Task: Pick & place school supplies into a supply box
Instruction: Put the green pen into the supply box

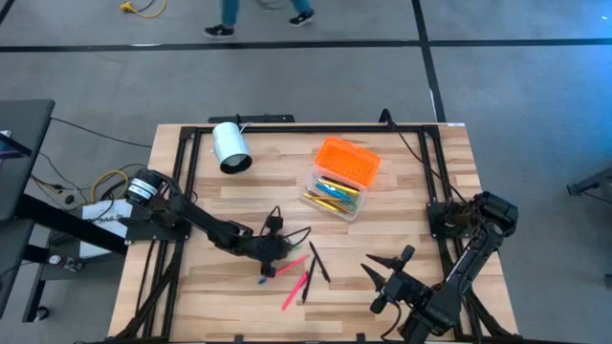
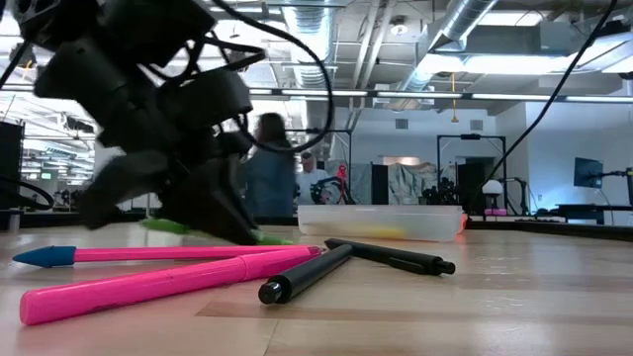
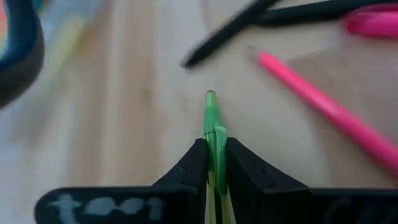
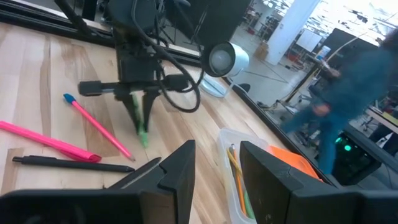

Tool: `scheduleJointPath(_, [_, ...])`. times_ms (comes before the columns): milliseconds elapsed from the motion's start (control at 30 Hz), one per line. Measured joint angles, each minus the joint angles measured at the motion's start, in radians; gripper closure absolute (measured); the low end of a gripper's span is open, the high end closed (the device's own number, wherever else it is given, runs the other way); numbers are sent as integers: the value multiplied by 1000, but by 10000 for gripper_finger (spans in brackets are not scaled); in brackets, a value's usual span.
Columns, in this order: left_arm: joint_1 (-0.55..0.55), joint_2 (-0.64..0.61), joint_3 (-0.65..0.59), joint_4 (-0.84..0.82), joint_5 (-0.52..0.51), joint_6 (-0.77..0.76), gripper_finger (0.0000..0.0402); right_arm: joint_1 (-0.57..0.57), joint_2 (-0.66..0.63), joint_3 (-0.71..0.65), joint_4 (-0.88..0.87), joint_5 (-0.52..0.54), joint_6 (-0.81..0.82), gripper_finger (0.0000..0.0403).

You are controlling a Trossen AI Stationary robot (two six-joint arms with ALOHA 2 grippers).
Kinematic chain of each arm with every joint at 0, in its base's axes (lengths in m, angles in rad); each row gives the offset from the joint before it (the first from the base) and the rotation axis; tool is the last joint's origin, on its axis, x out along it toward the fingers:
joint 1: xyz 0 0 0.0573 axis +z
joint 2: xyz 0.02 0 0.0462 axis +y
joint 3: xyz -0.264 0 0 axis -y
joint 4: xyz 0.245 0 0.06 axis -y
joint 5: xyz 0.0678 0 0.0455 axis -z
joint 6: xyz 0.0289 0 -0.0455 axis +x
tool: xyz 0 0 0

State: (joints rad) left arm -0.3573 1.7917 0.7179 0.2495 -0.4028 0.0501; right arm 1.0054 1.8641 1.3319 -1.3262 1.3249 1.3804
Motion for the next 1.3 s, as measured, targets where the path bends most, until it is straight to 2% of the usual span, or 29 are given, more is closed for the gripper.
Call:
scheduleJointPath(100, [13,0,59,-59,-40,55,373,0,0,-3,5,-2,0,282])
scheduleJointPath(233, [43,-1,127,-136,-40,104,372,0,0,-31,18,-3,0,282])
scheduleJointPath(500, [118,-3,214,-136,-27,257,371,0,0,-49,27,-24,0,282])
scheduleJointPath(700, [222,-4,287,-124,57,360,370,0,0,-49,18,-20,-1,282])
scheduleJointPath(967, [366,-4,300,0,220,424,370,0,0,-49,18,-18,-1,282])
scheduleJointPath(1167, [427,89,302,207,333,424,370,-3,0,-49,14,-15,-2,282])
scheduleJointPath(1300, [449,160,301,306,347,408,370,-6,0,-49,14,-15,-1,282])
